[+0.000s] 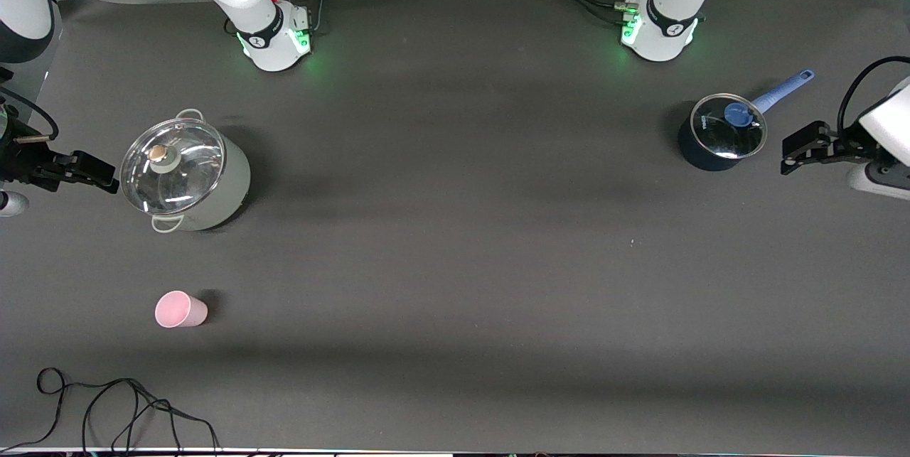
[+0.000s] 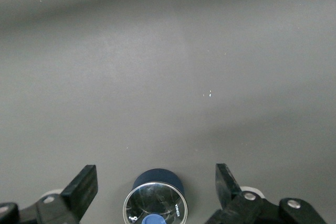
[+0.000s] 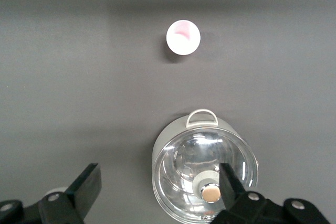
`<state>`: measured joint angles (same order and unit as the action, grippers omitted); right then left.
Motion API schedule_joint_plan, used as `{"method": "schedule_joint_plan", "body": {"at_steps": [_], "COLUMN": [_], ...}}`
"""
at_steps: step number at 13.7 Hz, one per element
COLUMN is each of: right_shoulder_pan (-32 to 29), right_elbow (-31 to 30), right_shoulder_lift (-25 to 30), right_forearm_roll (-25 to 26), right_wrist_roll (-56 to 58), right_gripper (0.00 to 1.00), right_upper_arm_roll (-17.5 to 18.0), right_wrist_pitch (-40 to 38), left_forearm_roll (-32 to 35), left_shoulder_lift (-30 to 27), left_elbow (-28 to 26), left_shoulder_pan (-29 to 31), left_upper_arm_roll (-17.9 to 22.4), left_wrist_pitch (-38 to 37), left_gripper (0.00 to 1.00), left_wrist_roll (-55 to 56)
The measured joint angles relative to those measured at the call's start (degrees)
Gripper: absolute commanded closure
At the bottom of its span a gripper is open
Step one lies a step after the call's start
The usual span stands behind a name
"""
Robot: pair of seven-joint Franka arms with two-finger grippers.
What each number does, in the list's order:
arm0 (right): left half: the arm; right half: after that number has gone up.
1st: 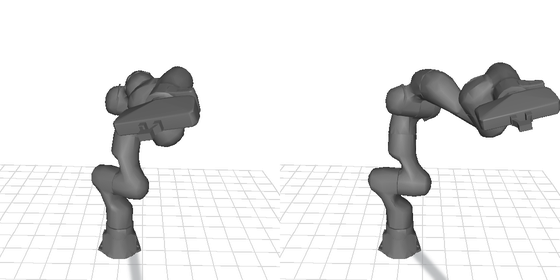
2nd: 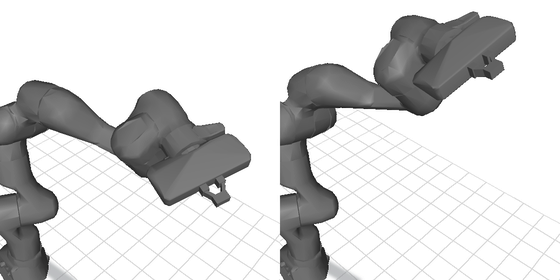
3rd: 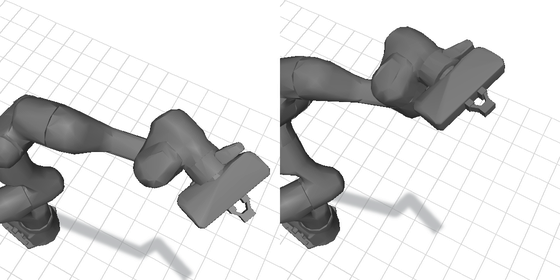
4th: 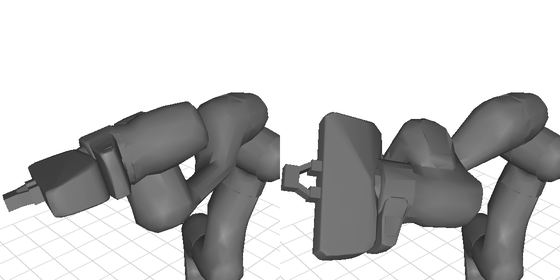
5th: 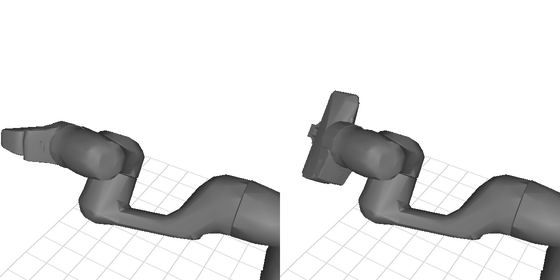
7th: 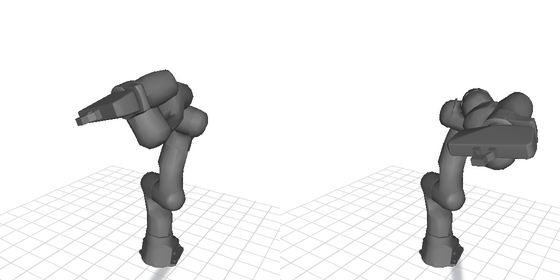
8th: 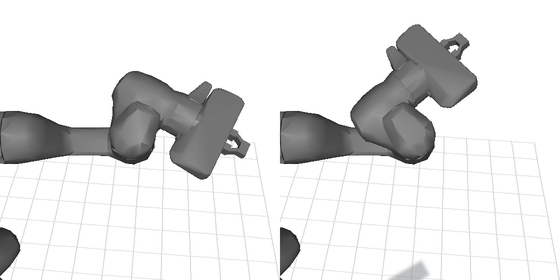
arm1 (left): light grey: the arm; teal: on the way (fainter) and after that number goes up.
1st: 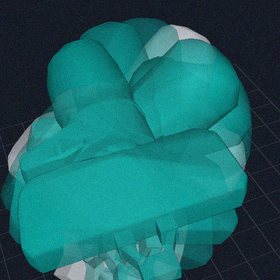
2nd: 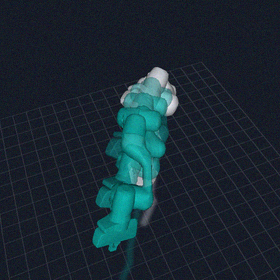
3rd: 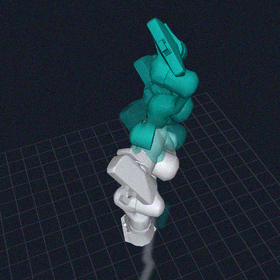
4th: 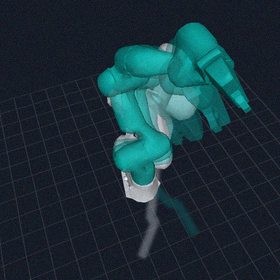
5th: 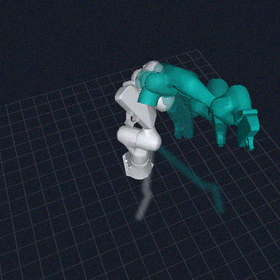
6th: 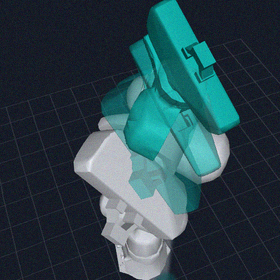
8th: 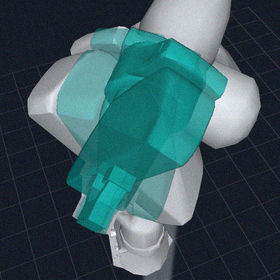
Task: Transfer pink cup from left to right arm
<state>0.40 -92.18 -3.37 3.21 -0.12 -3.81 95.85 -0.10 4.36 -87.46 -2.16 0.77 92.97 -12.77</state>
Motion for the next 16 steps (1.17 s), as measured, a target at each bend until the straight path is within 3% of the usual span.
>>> {"method": "schedule_joint_plan", "body": {"at_steps": [16], "right_shoulder_pan": [-0.11], "right_elbow": [0.15], "right_shoulder_lift": [1.58], "right_forearm_roll": [-3.1], "right_wrist_roll": [-0.69], "right_gripper": [0.01], "right_upper_arm_roll": [-0.54], "right_wrist_pitch": [-5.04], "left_forearm_roll": [0.76], "left_shoulder_lift": [0.37], "left_elbow": [0.19], "left_shoulder_pan": [0.0], "left_upper_arm_roll": [0.13], "left_wrist_pitch": [-2.05], "left_gripper": [0.0], "left_wrist_roll": [0.0]}}
